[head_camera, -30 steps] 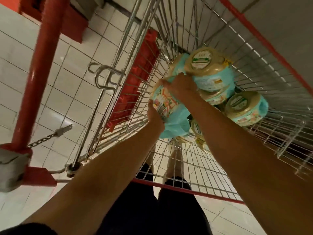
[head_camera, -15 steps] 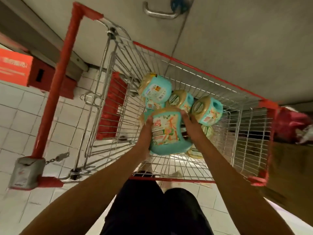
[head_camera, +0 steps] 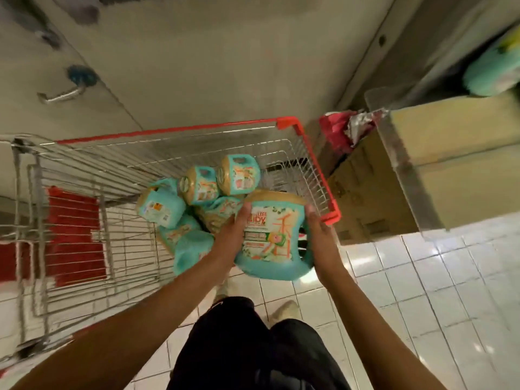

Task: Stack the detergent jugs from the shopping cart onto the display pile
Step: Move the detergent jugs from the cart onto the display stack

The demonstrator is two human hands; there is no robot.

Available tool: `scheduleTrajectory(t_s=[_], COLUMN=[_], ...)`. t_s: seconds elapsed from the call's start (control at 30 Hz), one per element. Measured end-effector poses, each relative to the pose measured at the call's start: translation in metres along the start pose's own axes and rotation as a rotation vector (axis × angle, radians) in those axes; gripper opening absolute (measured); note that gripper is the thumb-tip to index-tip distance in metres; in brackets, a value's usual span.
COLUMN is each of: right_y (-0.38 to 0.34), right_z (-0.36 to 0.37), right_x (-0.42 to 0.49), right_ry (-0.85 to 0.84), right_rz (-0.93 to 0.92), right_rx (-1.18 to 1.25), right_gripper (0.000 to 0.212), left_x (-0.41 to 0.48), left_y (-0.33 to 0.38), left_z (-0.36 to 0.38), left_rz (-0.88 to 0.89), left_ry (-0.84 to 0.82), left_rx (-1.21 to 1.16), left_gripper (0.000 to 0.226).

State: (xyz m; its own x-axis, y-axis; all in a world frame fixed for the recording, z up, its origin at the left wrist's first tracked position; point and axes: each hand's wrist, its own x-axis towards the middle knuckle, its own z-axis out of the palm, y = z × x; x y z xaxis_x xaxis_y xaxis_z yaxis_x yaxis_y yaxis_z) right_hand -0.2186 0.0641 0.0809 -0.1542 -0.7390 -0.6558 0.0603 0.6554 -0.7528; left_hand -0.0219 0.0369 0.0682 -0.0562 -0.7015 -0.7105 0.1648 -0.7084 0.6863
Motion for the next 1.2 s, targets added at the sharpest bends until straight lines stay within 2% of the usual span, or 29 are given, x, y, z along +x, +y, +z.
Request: scheduleTrajectory(t_s=[0.07, 0.2, 0.33, 0.53, 0.63, 0.7, 0.93, 1.07, 1.2], right_y=[0.006, 0.018, 0.025, 0.027, 0.018, 0.007, -0.046, -0.082, -0.12], right_z=[-0.043, -0.124, -0.197, -0.271, -0.302, -0.32, -0.385, -0.414, -0.438], right_x=[-0.016, -0.043, -0.061, -0.059, -0.044, -0.034, 0.011, 0.04, 0.074], right_ry=[0.035, 0.13, 0.2, 0.284, 0.31, 0.32, 0.333, 0.335, 0.313], right_rz=[0.007, -0.052, -0.053, -0.055, -0.044, -0.043, -0.052, -0.083, -0.177], right_rx=[0.042, 0.083, 0.124, 0.173, 0.193, 0.215, 0.252, 0.213, 0.156], right_gripper=[0.089, 0.085, 0.077, 0.084, 0.091, 0.088, 0.082, 0.084, 0.079], left_x=[-0.012, -0.034, -0.049, -0.039, -0.02, -0.006, 0.037, 0.058, 0.08], left_y=[-0.01, -0.029, -0.045, -0.048, -0.041, -0.034, 0.001, 0.03, 0.062], left_z=[0.04, 0.116, 0.188, 0.269, 0.307, 0.33, 0.408, 0.447, 0.475], left_rz=[0.015, 0.041, 0.04, 0.035, 0.041, 0.046, 0.051, 0.09, 0.151], left_ry=[-0.059, -0.116, -0.223, -0.292, -0.321, -0.337, -0.396, -0.418, -0.399], left_rx=[0.08, 0.163, 0.232, 0.331, 0.377, 0.398, 0.351, 0.34, 0.343], left_gripper=[0.066, 0.079, 0.081, 0.099, 0.089, 0.078, 0.063, 0.069, 0.058])
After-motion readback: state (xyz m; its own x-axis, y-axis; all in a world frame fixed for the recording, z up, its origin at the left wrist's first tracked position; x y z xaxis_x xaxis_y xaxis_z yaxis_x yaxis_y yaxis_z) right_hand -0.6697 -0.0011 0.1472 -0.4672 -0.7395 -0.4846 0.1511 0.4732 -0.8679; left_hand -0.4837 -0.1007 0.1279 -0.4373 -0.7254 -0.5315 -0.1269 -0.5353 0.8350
